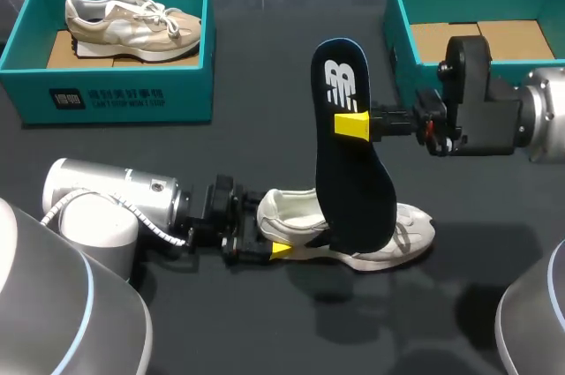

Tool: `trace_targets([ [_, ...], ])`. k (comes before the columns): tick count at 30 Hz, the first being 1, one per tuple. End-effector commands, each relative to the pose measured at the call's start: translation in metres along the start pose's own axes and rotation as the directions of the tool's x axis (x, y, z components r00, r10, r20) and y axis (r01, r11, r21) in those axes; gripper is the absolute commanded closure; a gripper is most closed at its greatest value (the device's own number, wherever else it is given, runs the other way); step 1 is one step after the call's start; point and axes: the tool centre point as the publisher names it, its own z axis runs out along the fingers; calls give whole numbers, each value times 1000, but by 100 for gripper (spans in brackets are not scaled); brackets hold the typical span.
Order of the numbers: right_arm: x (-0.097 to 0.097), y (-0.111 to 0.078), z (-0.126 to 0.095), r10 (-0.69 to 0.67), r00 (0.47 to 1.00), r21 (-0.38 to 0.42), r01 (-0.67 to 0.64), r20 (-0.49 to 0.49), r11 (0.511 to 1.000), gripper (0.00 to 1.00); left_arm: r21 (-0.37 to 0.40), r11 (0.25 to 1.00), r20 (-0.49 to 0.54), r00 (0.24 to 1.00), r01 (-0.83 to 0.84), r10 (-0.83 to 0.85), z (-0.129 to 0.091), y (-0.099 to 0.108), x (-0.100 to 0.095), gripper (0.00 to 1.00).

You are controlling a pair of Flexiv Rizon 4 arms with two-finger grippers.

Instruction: Take the shoe out of the shoebox, open the shoe tongue, remove and reinsert the insole, then place the shoe into the shoebox

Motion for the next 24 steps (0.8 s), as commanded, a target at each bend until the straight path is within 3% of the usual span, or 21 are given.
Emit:
trace_targets([
  [1, 1, -2, 1, 1, 1000, -1, -1, 4, 1000, 100, -11, 1000, 11, 1000, -7, 8, 1, -3, 0, 0],
  [12, 1, -2, 1, 1, 1000, -1, -1, 4, 1000, 100, -127, 992, -1, 1000, -13, 13, -19, -4, 0, 0],
  [17, 1, -2, 1, 1, 1000, -1, -1, 4, 1000, 100, -270, 963, -12, 1000, 20, -24, -33, -7, -3, 0],
  [21, 1, -2, 1, 1, 1000, -1, -1, 4, 1000, 100, -448, 894, -21, 1000, -18, 9, -50, -15, -3, 0],
  [24, 1, -2, 1, 1, 1000, -1, -1, 4, 1000, 100, -448, 894, -21, 1000, -18, 9, -50, -15, -3, 0],
])
